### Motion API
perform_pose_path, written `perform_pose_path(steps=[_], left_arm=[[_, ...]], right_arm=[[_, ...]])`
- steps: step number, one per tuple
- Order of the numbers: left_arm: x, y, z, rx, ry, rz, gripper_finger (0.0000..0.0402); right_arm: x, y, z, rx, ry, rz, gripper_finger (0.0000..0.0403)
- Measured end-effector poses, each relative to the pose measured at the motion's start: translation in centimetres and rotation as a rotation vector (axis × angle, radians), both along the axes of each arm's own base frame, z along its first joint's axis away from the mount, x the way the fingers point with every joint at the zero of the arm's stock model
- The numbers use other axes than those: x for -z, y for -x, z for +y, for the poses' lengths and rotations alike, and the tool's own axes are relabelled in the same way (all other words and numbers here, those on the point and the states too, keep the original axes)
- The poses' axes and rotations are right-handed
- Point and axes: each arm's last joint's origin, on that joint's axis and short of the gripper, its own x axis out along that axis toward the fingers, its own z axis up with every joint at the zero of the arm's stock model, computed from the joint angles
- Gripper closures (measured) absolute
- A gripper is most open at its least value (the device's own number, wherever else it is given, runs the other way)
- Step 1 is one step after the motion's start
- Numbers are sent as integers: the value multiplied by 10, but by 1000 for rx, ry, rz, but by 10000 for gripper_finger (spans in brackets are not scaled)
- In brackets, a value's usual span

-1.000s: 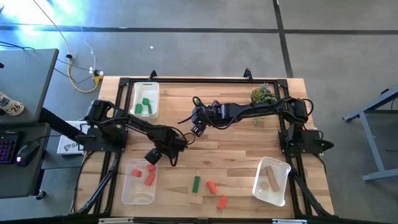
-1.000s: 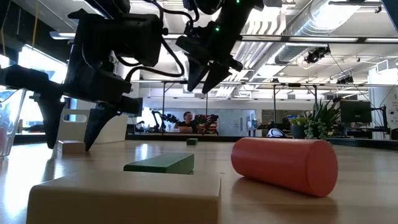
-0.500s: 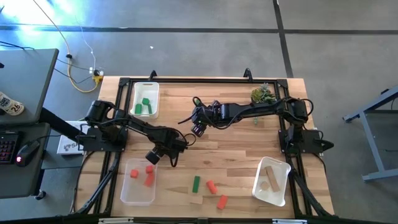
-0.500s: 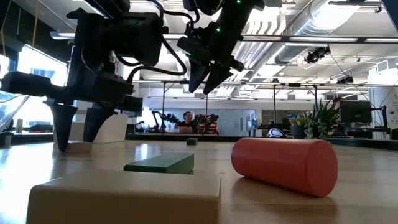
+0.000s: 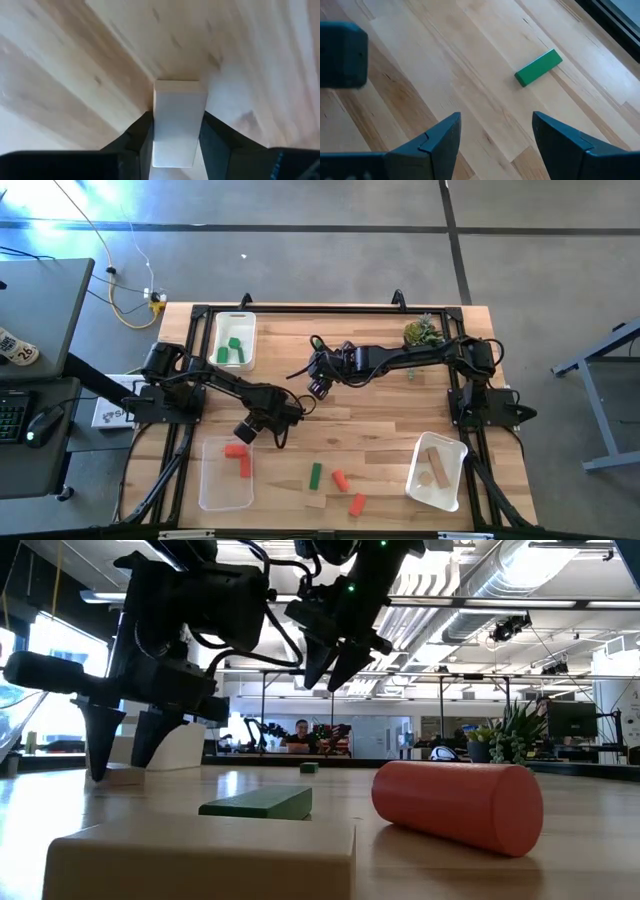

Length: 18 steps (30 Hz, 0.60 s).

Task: Sort & place blocks by color
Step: Put the brown block into the bottom white bin

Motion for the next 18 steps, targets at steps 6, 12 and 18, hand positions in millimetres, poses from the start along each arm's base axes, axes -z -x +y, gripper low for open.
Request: perform_pose_path(steps=[6,12,18], left_arm=[[-1,2,0,-4,-11,25,297],[-2,3,1,-16,-21,28,301],[-6,4,1,-41,-47,18,298]], right_arm=[[0,0,-1,5,3,4,171],[0,1,-3,5,8,14,171],[-17,12,-3,26,45,8,171]])
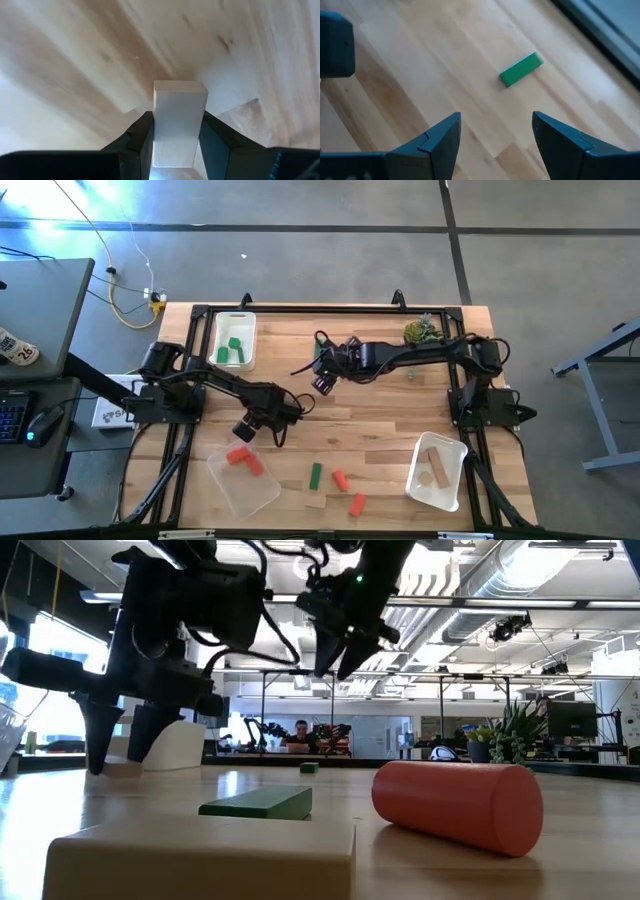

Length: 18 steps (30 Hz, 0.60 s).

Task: Sort & place blocks by color
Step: Put the brown block into the bottom white bin

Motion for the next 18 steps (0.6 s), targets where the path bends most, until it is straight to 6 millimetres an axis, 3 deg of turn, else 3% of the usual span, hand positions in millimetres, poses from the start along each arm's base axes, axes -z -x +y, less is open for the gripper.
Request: perform_pose_path(steps=[6,12,18], left_arm=[[-19,1,1,0,-16,-82,298],[-34,5,3,8,-76,-144,298],[-68,10,16,-72,-72,-352,298]], right_arm=[[-23,12,-5,26,23,-48,171],[-31,17,-6,-4,-39,-72,171],[-43,23,-2,-113,-109,-91,171]])
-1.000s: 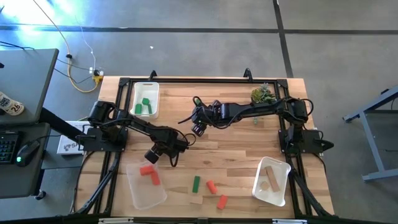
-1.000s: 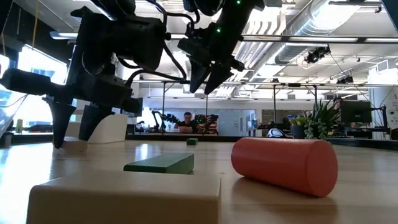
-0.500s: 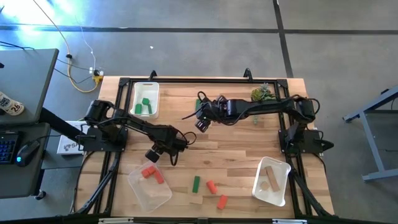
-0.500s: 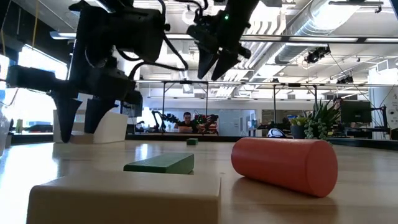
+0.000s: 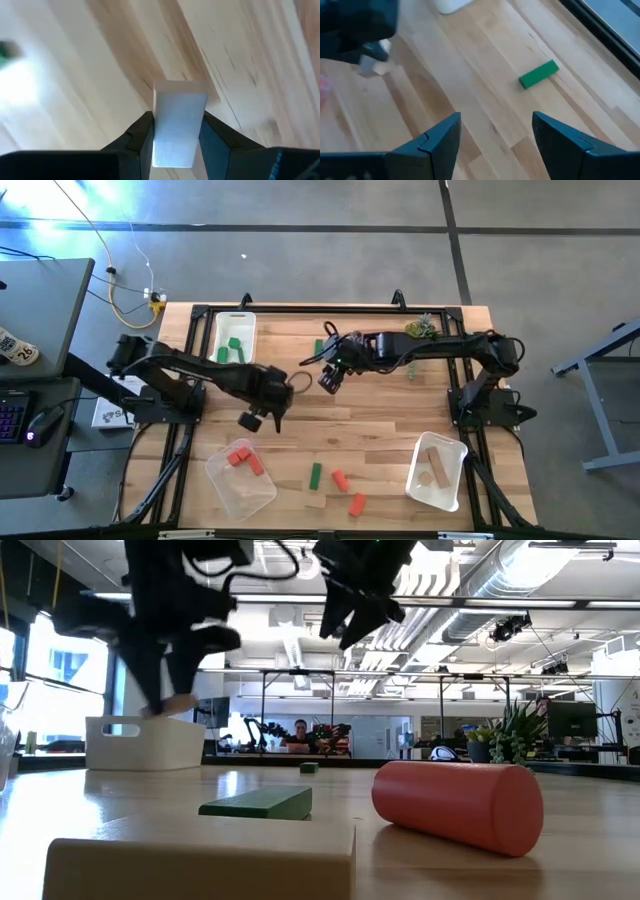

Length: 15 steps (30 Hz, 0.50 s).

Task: Sort & place blocks by color
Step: Put the brown block into the bottom white bin

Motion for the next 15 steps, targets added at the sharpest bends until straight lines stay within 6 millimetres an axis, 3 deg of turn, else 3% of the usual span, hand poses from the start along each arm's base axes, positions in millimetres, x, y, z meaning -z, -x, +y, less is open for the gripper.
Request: perform_pose_path(steps=[9,15], left_arm=[[-57,12,31,-183,6,-418,300],[-97,24,44,-325,106,-748,298]], right_arm=[[-22,5,4,-159,-22,-104,171],[-31,0,7,-272,-54,-200,171]])
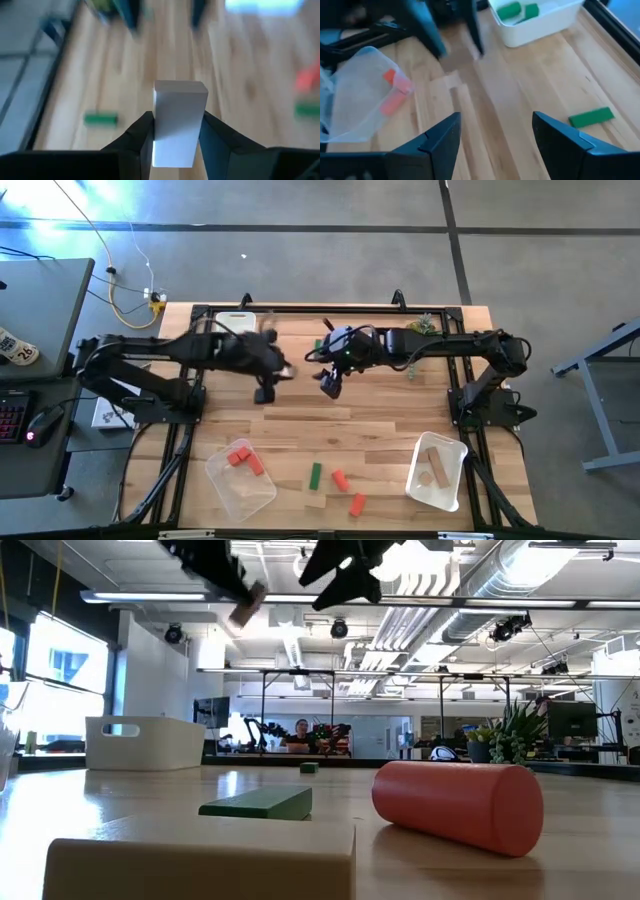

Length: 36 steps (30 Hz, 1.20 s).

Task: Sort & place blocks by color
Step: Put the brown block into the bottom white bin

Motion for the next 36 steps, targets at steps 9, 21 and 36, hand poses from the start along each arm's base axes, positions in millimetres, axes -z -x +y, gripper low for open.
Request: perform_pose_path(steps=[9,21,36], left_arm=[[-47,19,4,-47,55,-377,297],[-84,34,-3,40,185,-698,298],[-87,30,-4,56,243,-741,299]], right_arm=[[-8,-6,1,-76,6,-102,171],[-34,-12,3,-172,89,-348,171],[-58,-13,5,-233,128,-562,171]])
